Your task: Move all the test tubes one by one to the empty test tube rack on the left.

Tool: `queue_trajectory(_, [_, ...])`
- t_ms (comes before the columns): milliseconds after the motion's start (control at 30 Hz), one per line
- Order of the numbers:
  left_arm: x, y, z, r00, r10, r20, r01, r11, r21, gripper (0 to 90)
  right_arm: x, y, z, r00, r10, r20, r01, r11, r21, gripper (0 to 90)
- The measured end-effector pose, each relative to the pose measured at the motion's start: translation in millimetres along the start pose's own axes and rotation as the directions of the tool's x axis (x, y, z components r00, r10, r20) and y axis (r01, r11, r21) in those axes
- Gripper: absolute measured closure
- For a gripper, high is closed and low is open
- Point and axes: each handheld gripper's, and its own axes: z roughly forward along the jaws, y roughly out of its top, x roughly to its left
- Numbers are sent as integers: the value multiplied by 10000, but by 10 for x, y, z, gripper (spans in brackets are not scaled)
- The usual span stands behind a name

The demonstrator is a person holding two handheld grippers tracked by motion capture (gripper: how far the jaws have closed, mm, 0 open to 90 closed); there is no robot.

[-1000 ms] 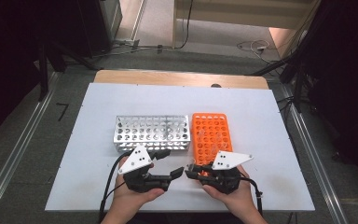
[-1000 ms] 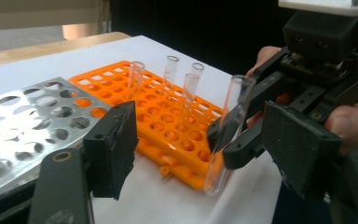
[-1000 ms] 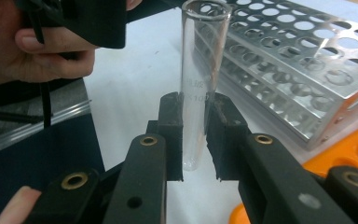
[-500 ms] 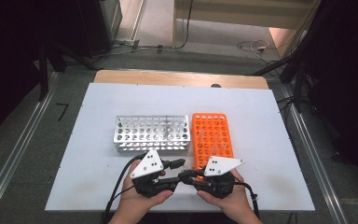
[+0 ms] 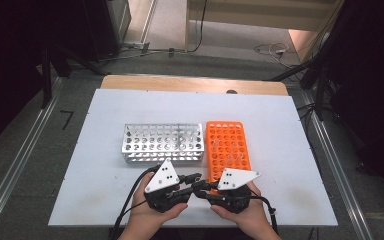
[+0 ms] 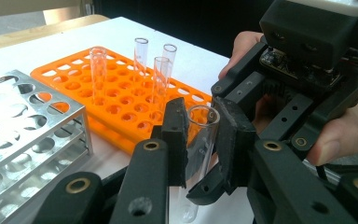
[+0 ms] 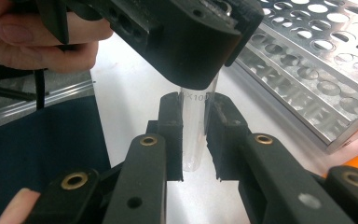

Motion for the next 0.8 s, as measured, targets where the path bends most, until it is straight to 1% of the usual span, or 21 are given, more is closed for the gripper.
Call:
queue_trajectory(133, [8, 3, -4, 10000, -27, -31, 27, 10000, -22, 752, -3, -6, 3, 10000, 42, -12, -42, 10000, -39, 742])
queue_trajectory(233, [16, 15, -11, 10000, -58, -35, 58, 10000, -28, 755, -4, -12, 1, 10000, 24, 82, -23, 9999, -126, 725])
queue_trajectory(300, [34, 28, -24, 9998, -177, 36, 177, 9998, -97, 756, -10, -14, -5, 9997, 58, 235, -52, 9997, -243, 616])
queue_trajectory(333, [38, 36, -29, 9997, -229, 10, 229, 9996, -159, 756, -17, -15, -11, 9996, 103, 278, -96, 9996, -275, 584])
queue_trajectory(400, [49, 54, -40, 9997, -226, -20, 226, 9995, -227, 756, -33, -18, -44, 9996, 142, 231, -133, 9992, -378, 529])
queue_trajectory(433, [57, 66, -48, 9998, -164, -70, 162, 9996, -222, 757, -42, -17, -69, 9997, 162, 176, -154, 9989, -451, 499])
queue_trajectory(467, [67, 78, -54, 9998, -187, -89, 184, 9995, -264, 757, -50, -16, -95, 9997, 195, 129, -187, 9984, -541, 456])
queue_trajectory(567, [106, 116, -79, 9995, -231, -223, 223, 9991, -347, 757, -77, -22, -177, 9991, 298, 294, -274, 9966, -780, 295])
queue_trajectory(633, [138, 141, -101, 9994, -244, -255, 234, 9990, -380, 757, -103, -40, -236, 9982, 343, 497, -298, 9956, -894, 186])
queue_trajectory(667, [151, 152, -108, 9993, -268, -275, 256, 9988, -413, 757, -122, -53, -271, 9979, 429, 495, -380, 9946, -966, 145])
queue_trajectory(700, [164, 163, -115, 9991, -266, -319, 252, 9988, -431, 757, -141, -65, -306, 9970, 554, 534, -496, 9932, -1049, 126])
queue_trajectory(733, [178, 174, -120, 9989, -304, -355, 287, 9985, -465, 757, -159, -78, -340, 9964, 591, 614, -517, 9919, -1159, 86])
queue_trajectory(767, [194, 188, -119, 9988, -273, -401, 255, 9987, -444, 757, -180, -89, -373, 9963, 631, 590, -554, 9908, -1235, 57])
queue_trajectory(800, [207, 203, -115, 9987, -217, -470, 198, 9990, -389, 757, -199, -100, -406, 9960, 687, 571, -608, 9896, -1301, 55])
